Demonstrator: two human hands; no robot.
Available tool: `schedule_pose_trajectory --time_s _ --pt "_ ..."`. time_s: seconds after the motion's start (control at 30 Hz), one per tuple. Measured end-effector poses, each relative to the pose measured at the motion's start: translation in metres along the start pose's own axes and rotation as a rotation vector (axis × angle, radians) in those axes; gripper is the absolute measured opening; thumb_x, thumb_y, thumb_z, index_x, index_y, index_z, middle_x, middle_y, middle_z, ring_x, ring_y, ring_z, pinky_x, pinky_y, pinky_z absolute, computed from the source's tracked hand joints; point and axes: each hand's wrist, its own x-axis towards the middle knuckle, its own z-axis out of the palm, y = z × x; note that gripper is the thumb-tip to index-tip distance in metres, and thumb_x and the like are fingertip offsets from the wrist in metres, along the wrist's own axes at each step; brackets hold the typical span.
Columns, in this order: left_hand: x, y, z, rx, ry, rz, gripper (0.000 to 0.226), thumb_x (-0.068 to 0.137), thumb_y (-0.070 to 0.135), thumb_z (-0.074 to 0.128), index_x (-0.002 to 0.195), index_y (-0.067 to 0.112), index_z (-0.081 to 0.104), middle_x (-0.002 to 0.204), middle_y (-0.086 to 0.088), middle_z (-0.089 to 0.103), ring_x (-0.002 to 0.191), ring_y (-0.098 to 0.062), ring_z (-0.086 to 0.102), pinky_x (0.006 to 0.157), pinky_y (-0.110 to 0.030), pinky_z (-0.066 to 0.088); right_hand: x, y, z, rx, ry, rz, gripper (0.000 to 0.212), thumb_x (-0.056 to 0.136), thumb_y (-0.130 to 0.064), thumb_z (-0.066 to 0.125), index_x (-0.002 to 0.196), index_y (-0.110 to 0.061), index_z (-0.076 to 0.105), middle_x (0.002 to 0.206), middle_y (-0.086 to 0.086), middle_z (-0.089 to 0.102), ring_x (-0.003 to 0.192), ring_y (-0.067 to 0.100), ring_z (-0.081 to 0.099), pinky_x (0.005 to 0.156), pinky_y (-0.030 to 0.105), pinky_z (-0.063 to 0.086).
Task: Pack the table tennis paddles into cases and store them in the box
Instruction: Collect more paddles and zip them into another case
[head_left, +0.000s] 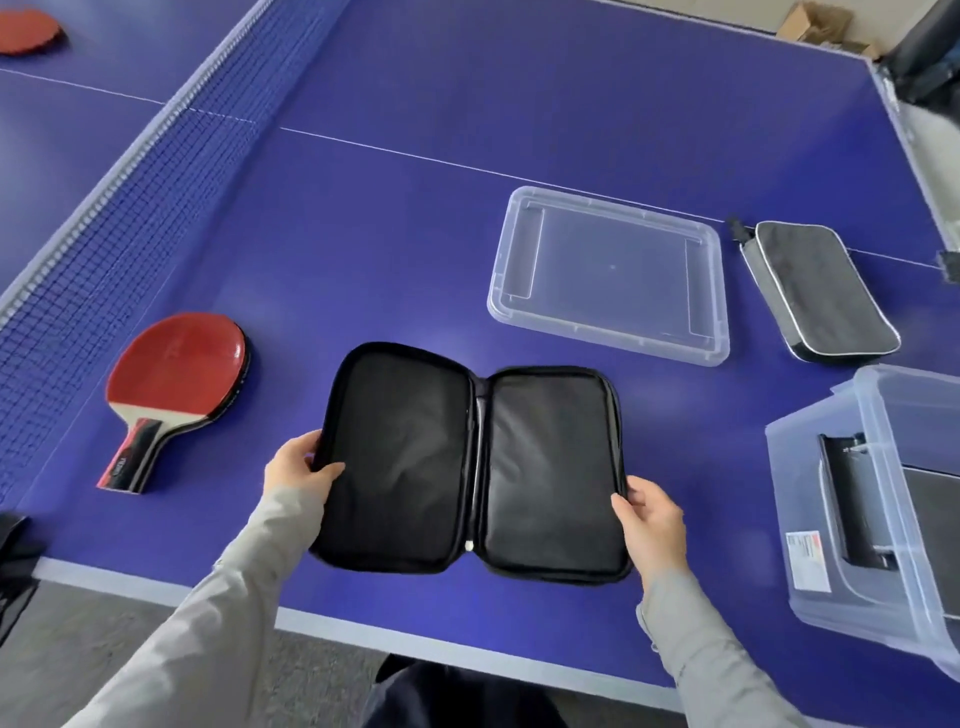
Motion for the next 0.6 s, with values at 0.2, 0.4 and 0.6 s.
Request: schedule_pose_trajectory --time_s 0.2,0.4,0.6 --pt "0.016 -0.011 0.013 0.206 0.083 0.127 0.037 0.082 0.003 0.064 0.117 0.013 0.061 0.096 -0.001 0.053 0.086 -0.019 0.051 0.085 -0.028 0.039 0.005 0.018 0.021 -0.336 0.086 -0.103 0.02 0.089 -0.005 0.056 0.109 -0.007 0.06 0.093 0.005 0.061 0.084 0.026 0.056 0.074 0.033 0.045" --pt "0.021 -0.025 0.016 0.346 0.091 0.224 0.041 0.083 0.005 0.064 0.123 0.01 0.057 0.1 -0.008 0.049 0.099 -0.031 0.05 0.09 -0.036 0.04 0.007 0.032 0.026 -0.453 0.096 -0.166 0.013 0.088 -0.007 0.058 0.101 -0.007 0.058 0.086 0.003 0.051 0.073 0.023 0.049 0.066 0.028 0.036" --pt "0.016 -0.026 0.017 0.532 0.177 0.133 0.061 0.083 0.023 0.069 0.136 0.007 0.045 0.126 -0.018 0.047 0.119 -0.036 0.04 0.098 -0.047 0.034 0.008 0.035 0.027 -0.447 0.093 -0.182 0.014 0.089 -0.01 0.058 0.103 -0.009 0.057 0.086 0.005 0.055 0.076 0.021 0.049 0.066 0.028 0.036"
